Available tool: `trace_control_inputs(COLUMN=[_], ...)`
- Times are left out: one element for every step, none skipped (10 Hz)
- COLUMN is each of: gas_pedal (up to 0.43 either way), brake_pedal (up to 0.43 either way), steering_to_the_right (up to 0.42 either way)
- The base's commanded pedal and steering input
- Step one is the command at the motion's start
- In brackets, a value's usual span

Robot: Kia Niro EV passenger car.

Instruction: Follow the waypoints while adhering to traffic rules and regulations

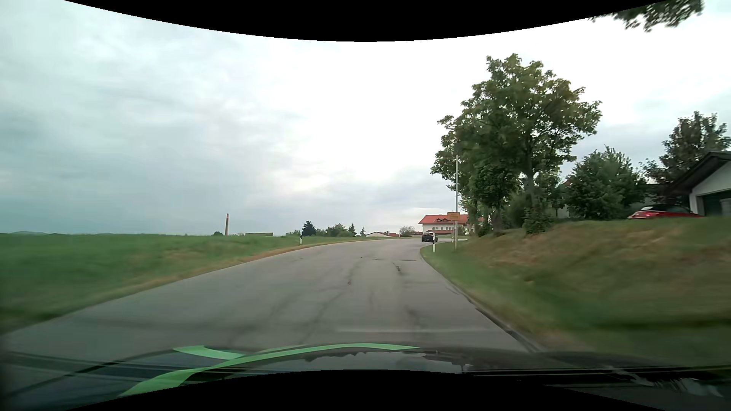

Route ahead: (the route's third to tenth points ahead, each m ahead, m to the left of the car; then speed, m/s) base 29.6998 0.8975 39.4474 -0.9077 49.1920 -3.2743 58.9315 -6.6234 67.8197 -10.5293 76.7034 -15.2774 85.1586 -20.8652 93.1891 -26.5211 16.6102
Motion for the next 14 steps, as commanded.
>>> trace_control_inputs(gas_pedal=[0.248, 0.24, 0.24, 0.24, 0.24, 0.197, 0.197, 0.209, 0.209, 0.24, 0.248, 0.248, 0.248, 0.248], brake_pedal=[0.0, 0.0, 0.0, 0.0, 0.0, 0.0, 0.0, 0.0, 0.0, 0.0, 0.0, 0.0, 0.0, 0.0], steering_to_the_right=[0.004, 0.007, 0.011, 0.017, 0.02, 0.022, 0.025, 0.028, 0.029, 0.03, 0.03, 0.03, 0.03, 0.03])
